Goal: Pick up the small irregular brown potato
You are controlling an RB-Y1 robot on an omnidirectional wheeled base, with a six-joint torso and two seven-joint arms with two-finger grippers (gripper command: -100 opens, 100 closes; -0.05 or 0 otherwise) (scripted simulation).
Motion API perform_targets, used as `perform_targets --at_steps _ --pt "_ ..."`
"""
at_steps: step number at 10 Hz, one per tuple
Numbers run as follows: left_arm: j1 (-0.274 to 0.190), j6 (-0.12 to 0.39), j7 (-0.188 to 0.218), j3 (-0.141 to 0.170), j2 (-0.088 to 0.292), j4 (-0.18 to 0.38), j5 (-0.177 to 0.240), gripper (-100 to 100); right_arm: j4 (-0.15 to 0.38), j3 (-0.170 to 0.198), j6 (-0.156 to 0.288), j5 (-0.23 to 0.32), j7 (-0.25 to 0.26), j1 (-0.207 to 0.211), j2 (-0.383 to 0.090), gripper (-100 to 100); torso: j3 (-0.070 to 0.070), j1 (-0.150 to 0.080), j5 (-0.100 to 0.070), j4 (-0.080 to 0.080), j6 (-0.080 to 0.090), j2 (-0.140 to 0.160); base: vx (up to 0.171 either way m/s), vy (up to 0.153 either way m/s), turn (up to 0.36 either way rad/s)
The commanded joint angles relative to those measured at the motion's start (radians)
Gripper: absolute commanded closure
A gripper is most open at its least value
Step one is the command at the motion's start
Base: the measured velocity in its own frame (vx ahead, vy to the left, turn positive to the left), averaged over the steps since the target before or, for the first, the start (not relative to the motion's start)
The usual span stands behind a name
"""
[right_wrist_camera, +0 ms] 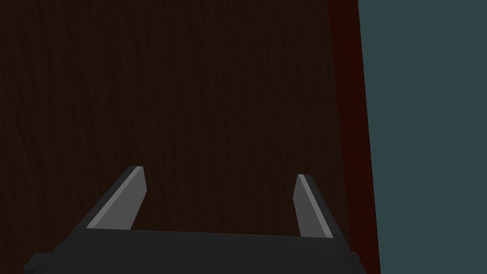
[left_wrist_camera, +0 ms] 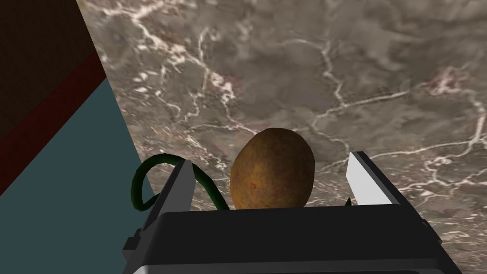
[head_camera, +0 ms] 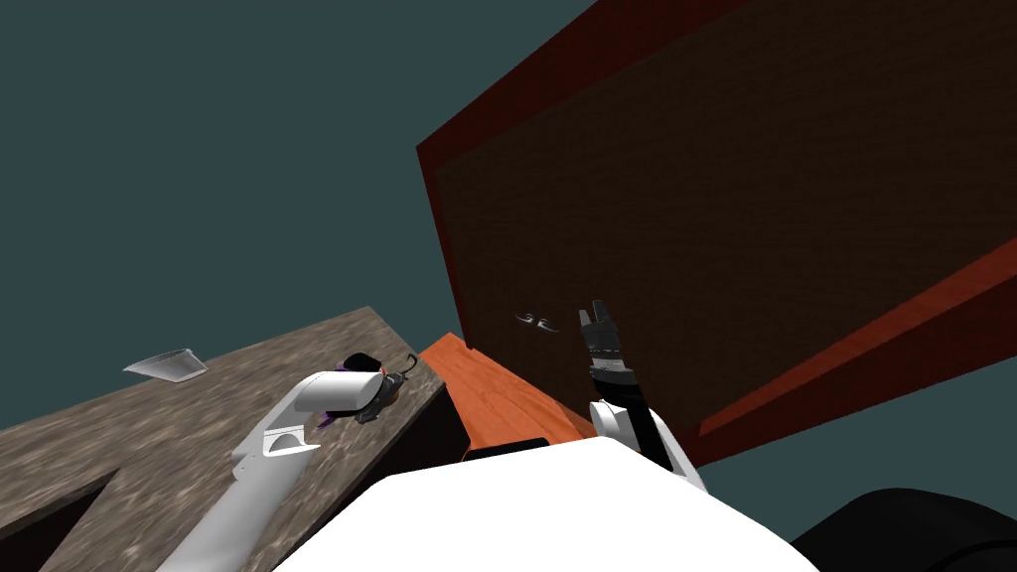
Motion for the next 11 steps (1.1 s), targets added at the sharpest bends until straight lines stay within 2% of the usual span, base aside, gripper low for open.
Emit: perform_targets --at_steps 1,4,9,10,11 --pt "-0.023 -0.021 0.0 0.003 0.004 0.05 -0.004 -100 0.0 0.0 0.0 0.0 0.0 0.0 0.0 0 0.0 0.0 0.0 0.0 0.0 0.0 -0.044 0.0 -0.112" --pt "-0.058 -0.054 0.0 0.008 0.01 0.133 -0.01 -100 0.0 0.0 0.0 0.0 0.0 0.0 0.0 0 0.004 -0.002 -0.001 0.002 0.0 0.007 -0.081 -0.001 -0.118" --pt "-0.117 -0.107 0.001 0.016 0.019 0.265 -0.021 -100 0.0 0.0 0.0 0.0 0.0 0.0 0.0 0 0.004 -0.002 -0.001 0.002 0.0 0.007 -0.067 -0.004 -0.101" --pt "-0.106 -0.101 0.0 0.016 0.017 0.246 -0.02 -100 0.0 0.0 0.0 0.0 0.0 0.0 0.0 0 0.004 -0.002 -0.001 0.002 0.0 0.007 -0.032 -0.004 -0.022" --pt "-0.107 -0.103 0.001 0.016 0.017 0.249 -0.02 100 0.0 0.0 0.0 0.0 0.0 0.0 0.0 0 0.003 -0.002 -0.001 0.001 0.0 0.005 -0.007 0.0 0.012"
